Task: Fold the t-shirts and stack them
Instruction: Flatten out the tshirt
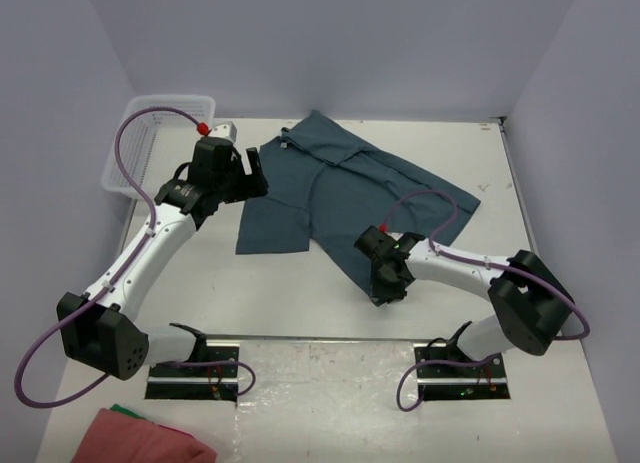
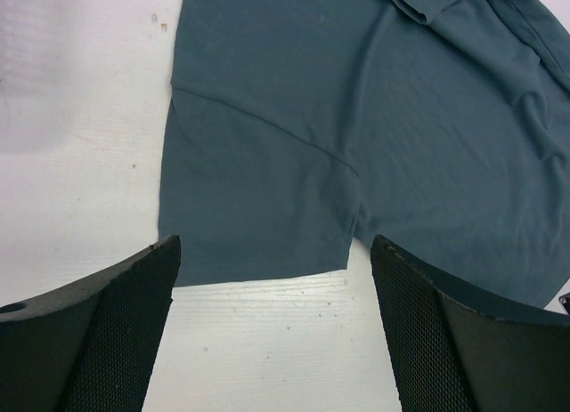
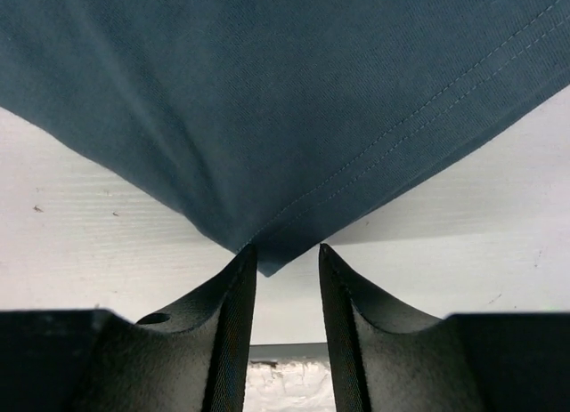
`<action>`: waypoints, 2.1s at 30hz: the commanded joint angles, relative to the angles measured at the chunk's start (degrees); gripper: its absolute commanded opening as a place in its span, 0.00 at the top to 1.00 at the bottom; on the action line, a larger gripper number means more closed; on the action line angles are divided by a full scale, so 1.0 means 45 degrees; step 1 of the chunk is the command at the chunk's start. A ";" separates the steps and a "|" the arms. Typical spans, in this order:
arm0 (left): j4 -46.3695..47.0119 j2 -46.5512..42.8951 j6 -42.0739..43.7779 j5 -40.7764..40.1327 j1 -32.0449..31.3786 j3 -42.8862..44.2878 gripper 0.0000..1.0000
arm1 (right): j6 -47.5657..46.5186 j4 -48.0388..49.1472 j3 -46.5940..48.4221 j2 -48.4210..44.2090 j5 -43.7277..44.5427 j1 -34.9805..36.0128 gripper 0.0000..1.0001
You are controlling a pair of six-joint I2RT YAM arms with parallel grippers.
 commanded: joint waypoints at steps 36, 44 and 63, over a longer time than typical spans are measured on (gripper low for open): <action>-0.0042 -0.0369 0.0471 0.0201 0.0082 0.0430 0.12 | 0.1001 -0.0429 0.1052 0.1878 0.1510 0.1589 0.61; -0.0061 -0.0428 0.0471 0.0259 0.0102 0.0352 0.12 | 0.0942 -0.0117 0.0896 0.2327 0.1589 0.1297 0.61; -0.0042 -0.0897 0.0608 0.0532 0.0277 0.0215 0.12 | 0.1782 0.0216 0.0564 0.3480 0.1706 0.0359 0.81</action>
